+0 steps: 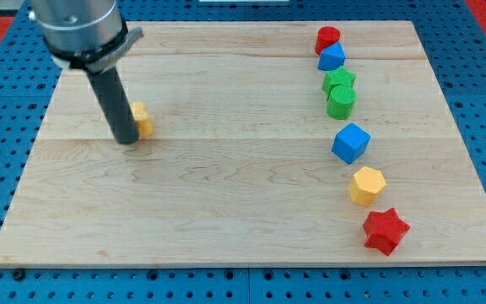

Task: Move the yellow heart above the red circle

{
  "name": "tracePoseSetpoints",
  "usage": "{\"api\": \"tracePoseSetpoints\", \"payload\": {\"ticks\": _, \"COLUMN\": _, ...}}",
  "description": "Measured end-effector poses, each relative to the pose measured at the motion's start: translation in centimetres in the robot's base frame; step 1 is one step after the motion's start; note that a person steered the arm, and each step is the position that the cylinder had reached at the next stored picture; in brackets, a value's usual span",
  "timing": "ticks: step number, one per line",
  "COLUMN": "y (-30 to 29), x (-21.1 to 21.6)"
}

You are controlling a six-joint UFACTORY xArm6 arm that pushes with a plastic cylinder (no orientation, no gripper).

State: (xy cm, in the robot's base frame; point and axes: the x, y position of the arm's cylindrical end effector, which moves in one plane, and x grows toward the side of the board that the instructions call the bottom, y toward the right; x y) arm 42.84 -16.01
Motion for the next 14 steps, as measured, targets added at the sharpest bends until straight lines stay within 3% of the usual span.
{"api": "tracePoseSetpoints", "payload": {"ticks": 3, "y": 4.9, "x": -11.5}}
{"api": "tracePoseSetpoints", "payload": {"ticks": 6, "y": 20.6, "x": -20.1}}
{"api": "tracePoseSetpoints", "payload": {"ticks": 7, "y": 20.8, "x": -19.9}}
{"api": "tracePoseSetpoints", "payload": {"ticks": 9, "y": 18.9, "x": -10.9}}
{"api": "tracePoseSetpoints", "payload": {"ticks": 10, "y": 22.6, "x": -10.5}}
{"api": "tracePoseSetpoints", "payload": {"ticks": 14, "y": 23.3, "x": -19.8}}
